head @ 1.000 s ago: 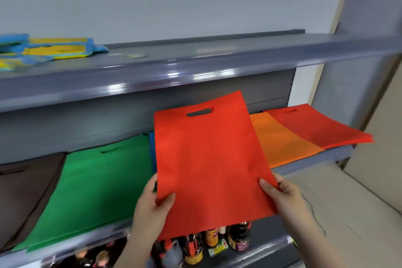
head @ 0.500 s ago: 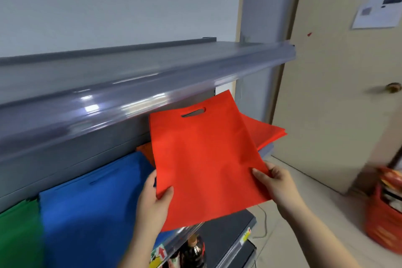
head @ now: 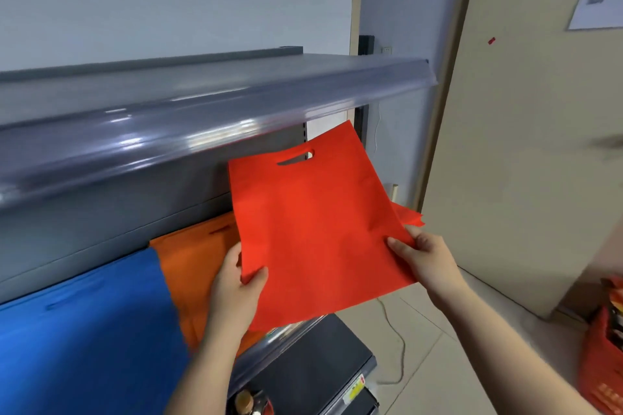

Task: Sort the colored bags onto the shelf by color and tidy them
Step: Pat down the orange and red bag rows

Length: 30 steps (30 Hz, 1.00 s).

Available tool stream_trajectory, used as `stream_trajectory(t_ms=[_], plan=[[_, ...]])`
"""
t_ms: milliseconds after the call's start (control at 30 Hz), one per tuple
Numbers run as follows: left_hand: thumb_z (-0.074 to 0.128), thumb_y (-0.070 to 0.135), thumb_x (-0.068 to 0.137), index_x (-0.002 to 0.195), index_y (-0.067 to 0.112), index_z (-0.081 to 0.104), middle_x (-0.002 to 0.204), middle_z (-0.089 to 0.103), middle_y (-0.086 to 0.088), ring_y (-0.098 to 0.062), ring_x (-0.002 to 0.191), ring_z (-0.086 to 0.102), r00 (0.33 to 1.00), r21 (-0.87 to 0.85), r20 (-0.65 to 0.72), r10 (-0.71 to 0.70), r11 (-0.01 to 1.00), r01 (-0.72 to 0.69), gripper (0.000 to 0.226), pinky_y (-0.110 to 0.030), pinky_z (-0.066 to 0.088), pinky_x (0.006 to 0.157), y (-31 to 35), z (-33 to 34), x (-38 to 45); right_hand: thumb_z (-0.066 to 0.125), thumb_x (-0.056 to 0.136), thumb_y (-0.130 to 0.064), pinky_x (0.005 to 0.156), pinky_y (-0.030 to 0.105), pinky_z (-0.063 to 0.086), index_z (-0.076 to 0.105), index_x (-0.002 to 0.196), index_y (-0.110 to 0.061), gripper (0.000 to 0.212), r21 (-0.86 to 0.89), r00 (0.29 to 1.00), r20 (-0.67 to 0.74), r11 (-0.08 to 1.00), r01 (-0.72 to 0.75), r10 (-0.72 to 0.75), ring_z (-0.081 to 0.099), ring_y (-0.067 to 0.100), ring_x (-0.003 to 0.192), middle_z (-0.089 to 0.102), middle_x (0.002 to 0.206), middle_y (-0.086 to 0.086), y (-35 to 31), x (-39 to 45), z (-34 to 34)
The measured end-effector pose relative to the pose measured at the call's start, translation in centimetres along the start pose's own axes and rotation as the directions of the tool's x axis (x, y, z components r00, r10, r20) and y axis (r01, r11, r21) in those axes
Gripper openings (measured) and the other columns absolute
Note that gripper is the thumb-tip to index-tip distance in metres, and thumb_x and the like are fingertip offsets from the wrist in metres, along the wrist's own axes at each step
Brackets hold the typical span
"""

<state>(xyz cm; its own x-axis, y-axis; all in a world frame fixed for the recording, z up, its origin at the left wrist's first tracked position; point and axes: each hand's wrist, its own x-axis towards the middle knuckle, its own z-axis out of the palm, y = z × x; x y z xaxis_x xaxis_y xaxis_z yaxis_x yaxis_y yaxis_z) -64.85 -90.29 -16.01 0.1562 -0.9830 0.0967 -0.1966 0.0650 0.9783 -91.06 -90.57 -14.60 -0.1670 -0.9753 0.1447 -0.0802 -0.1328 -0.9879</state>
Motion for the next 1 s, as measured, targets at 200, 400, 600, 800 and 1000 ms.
stream_trajectory(t_ms=[200,400,600,800,1000], plan=[[0.06,0.009,0.09,0.124,0.028,0.044,0.105,0.063,0.008,-0.015,0.101,0.061,0.997,0.067,-0.065,-0.05,0.996,0.055,0.042,-0.034,0.049,0.088,1.3,7.9,-1.2,0.054,0.092,0.0,0.054,0.016,0.05,0.067,0.092,-0.012,0.018,-0.008,0.993,0.111,1.0,-0.027,0.028,0.066,0.006,0.06,0.071,0.067,-0.006,1.1,4.7,-7.3],[0.053,0.007,0.092,0.121,0.029,0.049,0.099,0.062,0.013,-0.005,0.092,0.059,0.985,0.139,-0.145,-0.093,0.984,0.114,0.037,-0.021,0.045,0.074,2.4,13.6,-1.4,0.054,0.093,-0.001,0.069,0.031,0.054,0.068,0.093,-0.013,0.018,-0.036,0.979,0.188,0.997,-0.07,0.076,0.066,0.016,0.069,0.072,0.074,-0.001,3.2,9.1,-11.7],[0.054,0.004,0.091,0.133,0.022,0.047,0.093,0.061,0.011,-0.007,0.087,0.06,0.97,0.203,-0.201,-0.139,0.962,0.181,0.046,-0.02,0.046,0.069,1.8,15.4,1.4,0.053,0.093,0.0,0.056,0.02,0.054,0.066,0.089,-0.013,0.019,-0.069,0.972,0.224,0.996,-0.059,0.073,0.066,0.007,0.059,0.071,0.065,-0.007,4.9,13.6,-12.1],[0.06,0.016,0.091,0.141,0.018,0.039,0.109,0.058,0.0,-0.011,0.094,0.054,0.964,0.346,-0.234,-0.126,0.916,0.204,0.054,-0.024,0.048,0.077,1.4,16.3,4.9,0.054,0.092,0.0,0.058,0.021,0.054,0.068,0.092,-0.014,0.019,-0.162,0.976,0.209,0.986,-0.025,0.059,0.066,0.009,0.062,0.071,0.077,0.001,6.4,17.6,-11.2],[0.061,0.018,0.091,0.14,0.016,0.043,0.121,0.058,-0.007,-0.011,0.094,0.053,0.942,0.473,-0.311,-0.129,0.838,0.271,0.052,-0.017,0.043,0.075,0.5,17.8,7.1,0.055,0.093,-0.007,0.076,0.034,0.053,0.066,0.105,-0.017,0.019,-0.349,0.958,0.287,0.934,0.077,0.028,0.066,0.022,0.081,0.071,0.094,0.006,7.9,20.5,-10.7]])
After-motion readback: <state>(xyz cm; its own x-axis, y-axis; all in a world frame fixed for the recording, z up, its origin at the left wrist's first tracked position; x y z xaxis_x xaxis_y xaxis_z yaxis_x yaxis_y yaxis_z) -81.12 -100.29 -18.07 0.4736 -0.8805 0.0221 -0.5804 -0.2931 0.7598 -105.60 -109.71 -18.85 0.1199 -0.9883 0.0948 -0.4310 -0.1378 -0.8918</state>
